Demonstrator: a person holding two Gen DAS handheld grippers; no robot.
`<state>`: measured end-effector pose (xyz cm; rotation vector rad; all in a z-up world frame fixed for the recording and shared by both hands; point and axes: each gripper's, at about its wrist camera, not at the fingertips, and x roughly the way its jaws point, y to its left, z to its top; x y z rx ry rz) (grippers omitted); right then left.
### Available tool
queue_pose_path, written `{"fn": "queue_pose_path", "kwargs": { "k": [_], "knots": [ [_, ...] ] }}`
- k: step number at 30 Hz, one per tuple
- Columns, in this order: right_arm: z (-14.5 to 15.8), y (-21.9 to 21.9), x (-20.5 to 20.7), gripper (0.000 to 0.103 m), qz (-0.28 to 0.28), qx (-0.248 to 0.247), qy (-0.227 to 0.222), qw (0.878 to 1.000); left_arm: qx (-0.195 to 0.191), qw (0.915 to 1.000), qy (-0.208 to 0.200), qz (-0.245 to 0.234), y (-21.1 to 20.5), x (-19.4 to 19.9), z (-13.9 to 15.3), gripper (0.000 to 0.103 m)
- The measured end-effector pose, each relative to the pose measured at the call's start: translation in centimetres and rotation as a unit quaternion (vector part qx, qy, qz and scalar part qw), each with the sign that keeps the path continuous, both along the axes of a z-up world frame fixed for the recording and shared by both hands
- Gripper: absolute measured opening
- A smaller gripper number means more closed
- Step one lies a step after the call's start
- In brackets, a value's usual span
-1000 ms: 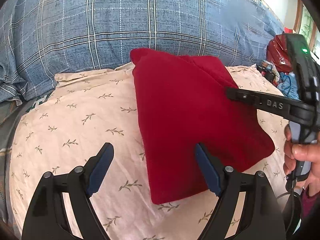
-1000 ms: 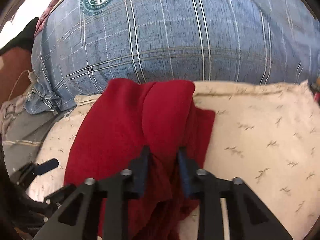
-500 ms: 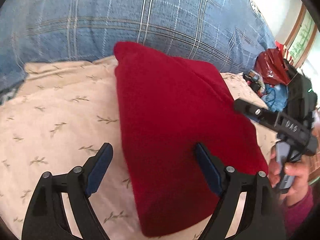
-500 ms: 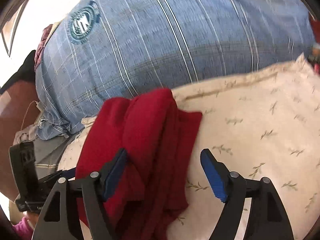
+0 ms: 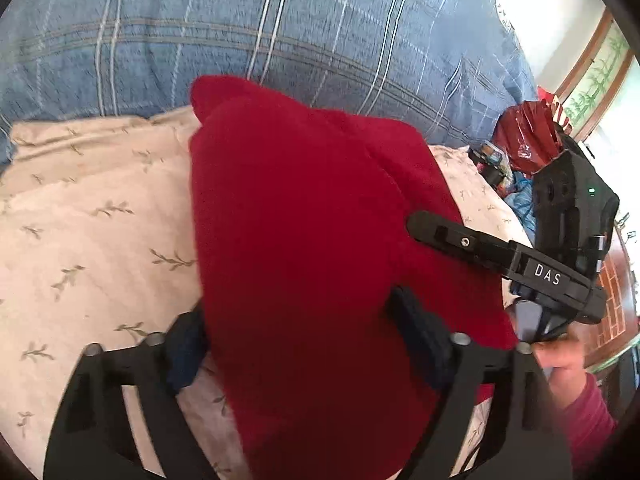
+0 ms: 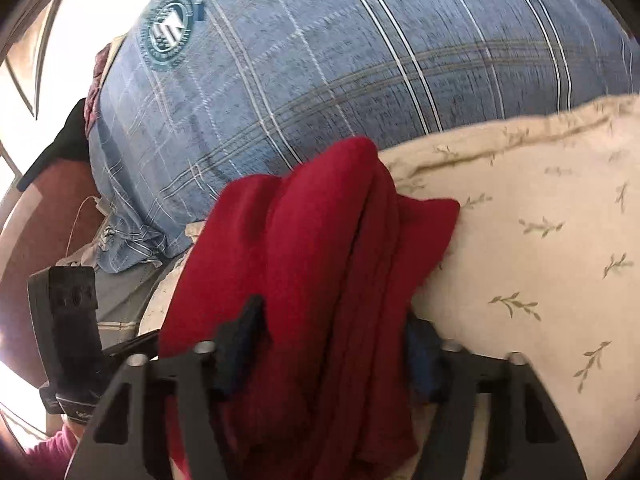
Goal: Fold small clothes
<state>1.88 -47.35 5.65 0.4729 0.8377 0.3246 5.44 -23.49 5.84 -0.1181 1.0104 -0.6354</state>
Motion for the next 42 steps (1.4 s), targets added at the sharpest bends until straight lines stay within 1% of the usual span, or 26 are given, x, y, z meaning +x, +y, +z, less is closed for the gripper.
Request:
{"fn": "queue_pose_path", "kwargs": {
  "k": [1, 3, 5, 9, 13, 17, 19, 22, 23, 24, 25, 26, 27, 28, 31, 33, 35, 37, 39, 41, 42],
  "knots": [
    [0.5, 0.1, -0.2, 0.047, 0.001, -0.002, -0.005, 1.0, 0.001, 1.0, -0.004, 0.001, 0.2, -0.2, 0.4, 0.063],
    [1.7, 0.4, -0.8, 0.044, 0.005, 0.003, -0.012, 1.0, -0.001, 0.9999, -0.01, 0.001, 0.7, -0.7, 1.3, 0.052],
    [2.8, 1.1, -1.3, 0.044, 0.016, 0.009, -0.018, 1.0, -0.007, 0.9999, -0.008, 0.002, 1.6, -1.4, 2.2, 0.051],
    [4.5, 3.9, -2.6, 0.043, 0.049, 0.014, -0.026, 0.998, -0.008, 0.9997, -0.021, 0.012, 3.8, -3.6, 4.3, 0.05],
    [4.8, 6.3, -3.6, 0.043, 0.071, 0.038, -0.024, 0.996, -0.004, 0.9992, -0.024, 0.033, 6.6, -6.2, 5.2, 0.05],
    [3.4, 8.6, -4.4, 0.043, 0.093, 0.051, -0.011, 0.994, 0.019, 0.9981, -0.029, 0.051, 8.1, -8.7, 4.8, 0.05],
    [2.4, 9.2, -4.6, 0.043, 0.096, 0.055, -0.001, 0.994, 0.027, 0.9976, -0.024, 0.058, 8.5, -9.6, 3.9, 0.05],
    [1.2, 9.1, -5.1, 0.043, 0.089, 0.042, 0.009, 0.995, 0.031, 0.9972, -0.008, 0.068, 9.2, -10.3, 2.3, 0.05],
    [0.8, 8.7, -5.2, 0.046, 0.082, 0.033, 0.015, 0.996, 0.033, 0.9968, -0.008, 0.072, 9.2, -10.4, 2.0, 0.051],
    [0.6, 8.4, -5.3, 0.047, 0.078, 0.028, 0.021, 0.996, 0.034, 0.9965, -0.014, 0.074, 9.3, -10.6, 1.7, 0.053],
    [0.5, 8.2, -5.3, 0.05, 0.073, 0.023, 0.026, 0.997, 0.036, 0.9962, -0.021, 0.077, 9.2, -10.8, 1.6, 0.057],
    [0.5, 7.8, -5.6, 0.053, 0.064, 0.014, 0.033, 0.997, 0.036, 0.9959, -0.024, 0.079, 9.1, -10.9, 1.5, 0.059],
    [0.8, 7.4, -5.9, 0.053, 0.057, 0.01, 0.035, 0.998, 0.039, 0.9954, -0.027, 0.084, 9.1, -10.9, 1.5, 0.066],
    [1.2, 7.2, -6.1, 0.053, 0.052, 0.008, 0.033, 0.998, 0.051, 0.9938, -0.031, 0.094, 9.1, -10.9, 1.5, 0.073],
    [3.6, 7.2, -7.9, 0.053, 0.04, -0.024, 0.004, 0.999, 0.059, 0.9923, -0.036, 0.103, 9.2, -11.2, 1.5, 0.074],
    [5.4, 8.1, -9.6, 0.052, 0.059, -0.036, -0.025, 0.997, 0.06, 0.9916, -0.035, 0.109, 9.8, -11.5, 1.5, 0.076],
    [6.7, 9.5, -10.9, 0.049, 0.086, -0.043, -0.047, 0.994, 0.07, 0.9897, -0.043, 0.117, 9.8, -11.7, 1.6, 0.08],
    [7.8, 11.3, -12.2, 0.043, 0.119, -0.067, -0.071, 0.988, 0.083, 0.9875, -0.056, 0.122, 9.7, -12.1, 1.7, 0.081],
    [8.0, 13.1, -13.2, 0.042, 0.143, -0.102, -0.087, 0.981, 0.095, 0.9846, -0.07, 0.129, 9.4, -12.6, 2.0, 0.081],
    [7.2, 14.1, -13.2, 0.038, 0.149, -0.132, -0.078, 0.977, 0.106, 0.9819, -0.082, 0.133, 9.4, -13.0, 2.3, 0.081],
    [6.1, 14.2, -13.0, 0.038, 0.144, -0.151, -0.061, 0.976, 0.111, 0.9805, -0.088, 0.136, 9.4, -13.2, 2.4, 0.081]
  ]
}}
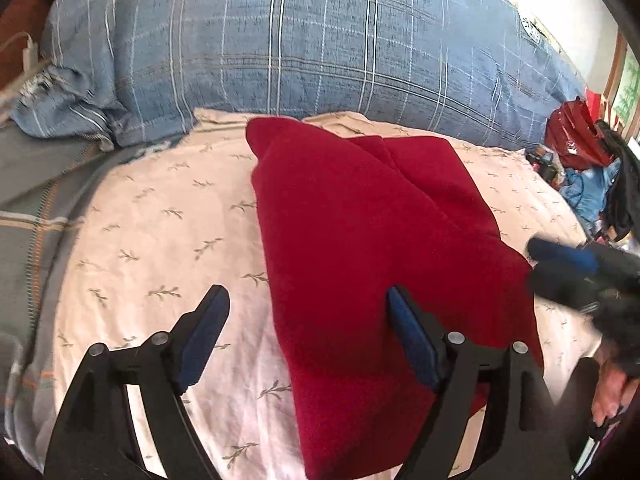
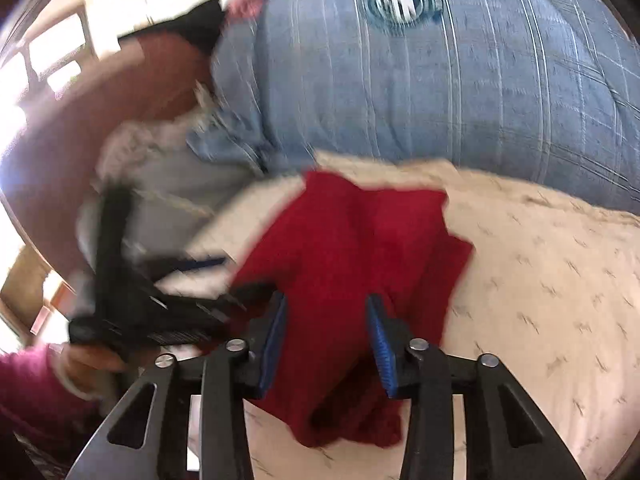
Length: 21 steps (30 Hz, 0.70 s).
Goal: Fold small clothes
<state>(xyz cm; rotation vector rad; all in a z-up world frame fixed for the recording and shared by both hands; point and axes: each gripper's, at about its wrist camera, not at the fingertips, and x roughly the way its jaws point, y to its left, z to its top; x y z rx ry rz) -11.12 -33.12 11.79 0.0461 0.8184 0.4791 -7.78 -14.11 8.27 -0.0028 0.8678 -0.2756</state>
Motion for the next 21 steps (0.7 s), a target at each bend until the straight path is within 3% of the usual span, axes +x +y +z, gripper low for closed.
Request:
{"fn": "queue_pose_path", "kwargs": {
  "k": [6, 12, 16, 21],
  "knots": [
    [-4.2, -0.2, -0.1, 0.037, -0.045, -0.071, 0.028, 0.996, 0.011, 0.9995, -0.021, 0.02, 0.6, -1.1, 0.7, 0.081],
    [-2.0, -1.0, -1.7, 0.039, -0.071, -0.037, 0.008, 0.997, 0.022, 0.9977, -0.056, 0.03, 0.8, -2.3, 2.2, 0.081],
    [0.6, -1.3, -2.8, 0.057, -0.089, -0.029, -0.032, 0.995, 0.031, 0.9952, -0.087, 0.032, 0.5, -3.3, 3.7, 0.081],
    [2.4, 0.0, -3.0, 0.07, -0.106, -0.045, -0.06, 0.992, 0.021, 0.9932, -0.107, 0.039, 0.6, -4.0, 5.1, 0.081]
  ]
}}
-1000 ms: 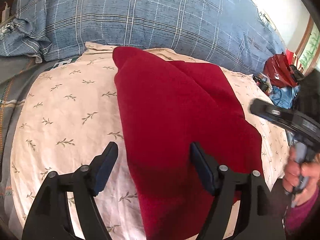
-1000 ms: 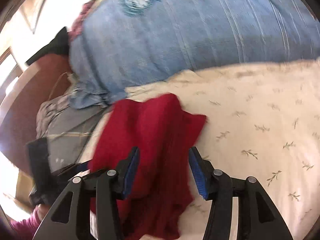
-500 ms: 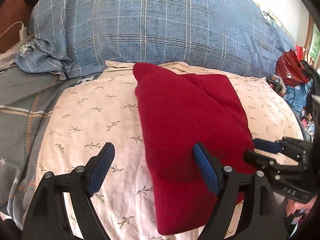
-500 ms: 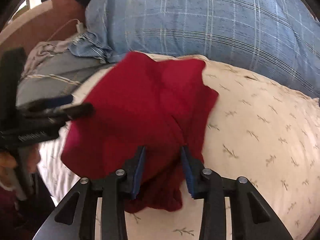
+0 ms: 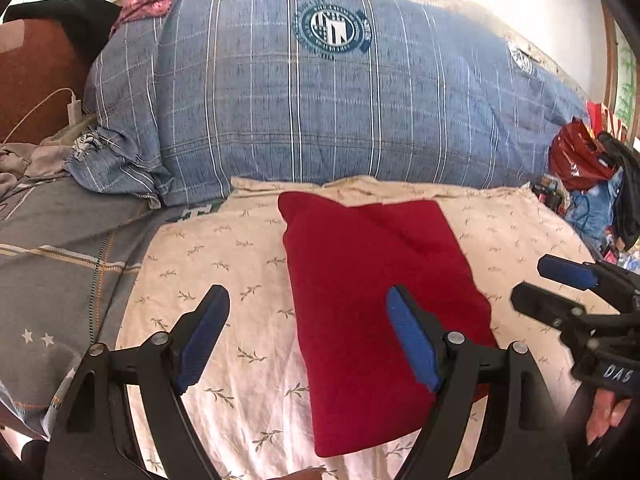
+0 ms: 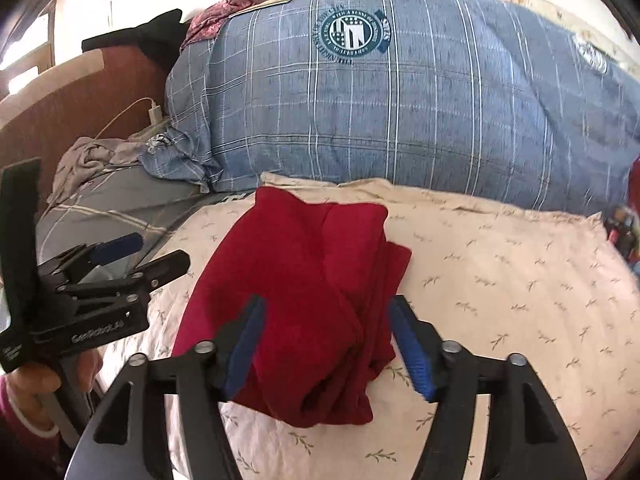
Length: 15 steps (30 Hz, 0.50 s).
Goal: Fold small clothes
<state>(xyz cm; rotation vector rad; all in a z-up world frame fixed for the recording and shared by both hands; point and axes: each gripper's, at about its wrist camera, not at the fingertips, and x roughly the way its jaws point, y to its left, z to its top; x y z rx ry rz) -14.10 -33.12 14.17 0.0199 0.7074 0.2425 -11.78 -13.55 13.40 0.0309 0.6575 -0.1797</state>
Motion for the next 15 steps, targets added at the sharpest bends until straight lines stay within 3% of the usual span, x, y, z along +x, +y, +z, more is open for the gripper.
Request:
{"fn": "queue_pose_path", "kwargs": {
  "k": [7, 15],
  "knots": [
    [0.2, 0.2, 0.5, 0.079, -0.031, 0.02, 0.008, 0.999, -0.003, 0.9999, -0.014, 0.007, 0.4, -0.9, 0.8, 0.081],
    [-0.3, 0.0, 0.4, 0.079, -0.041, 0.02, 0.014, 0.999, -0.001, 0.9998, -0.016, 0.007, 0.3, -1.2, 0.9, 0.081]
  ]
}}
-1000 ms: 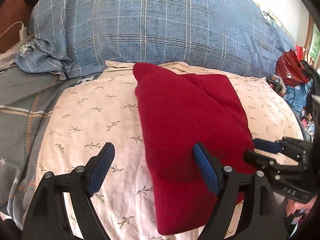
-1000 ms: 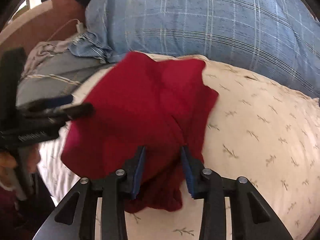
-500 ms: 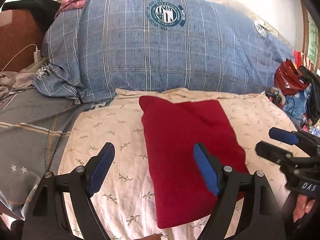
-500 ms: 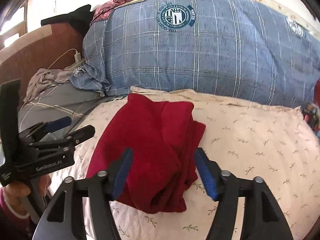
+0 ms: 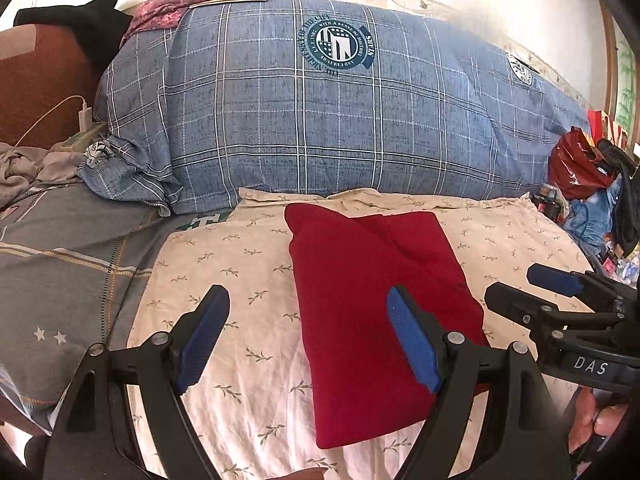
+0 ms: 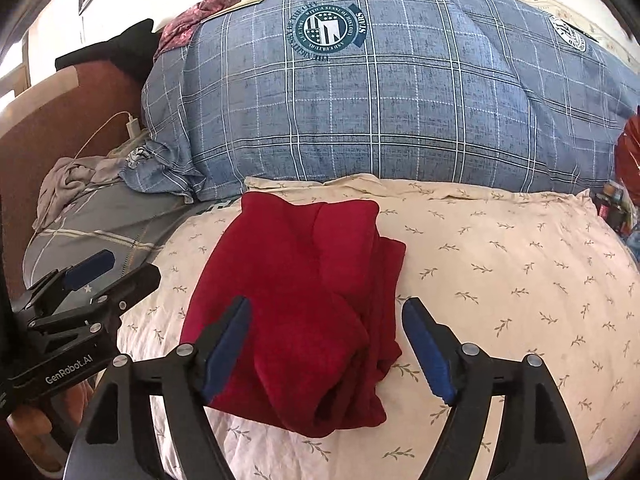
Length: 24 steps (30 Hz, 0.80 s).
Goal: Fold small clothes
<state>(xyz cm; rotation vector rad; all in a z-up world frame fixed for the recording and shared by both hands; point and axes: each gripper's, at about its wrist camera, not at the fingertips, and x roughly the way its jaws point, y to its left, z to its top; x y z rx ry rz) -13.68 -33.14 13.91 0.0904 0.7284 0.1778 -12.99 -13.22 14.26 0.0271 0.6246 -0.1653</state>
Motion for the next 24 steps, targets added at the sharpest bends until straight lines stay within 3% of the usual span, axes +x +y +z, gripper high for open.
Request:
{"fn": "queue_pose_path", "kwargs": {
  "k": [24],
  "knots": [
    [-0.34, 0.67, 0.64, 0.08, 0.008, 0.002, 0.006, 1.0, 0.001, 1.0, 0.008, 0.003, 0.14, 0.33, -0.67, 0.081]
  ]
}}
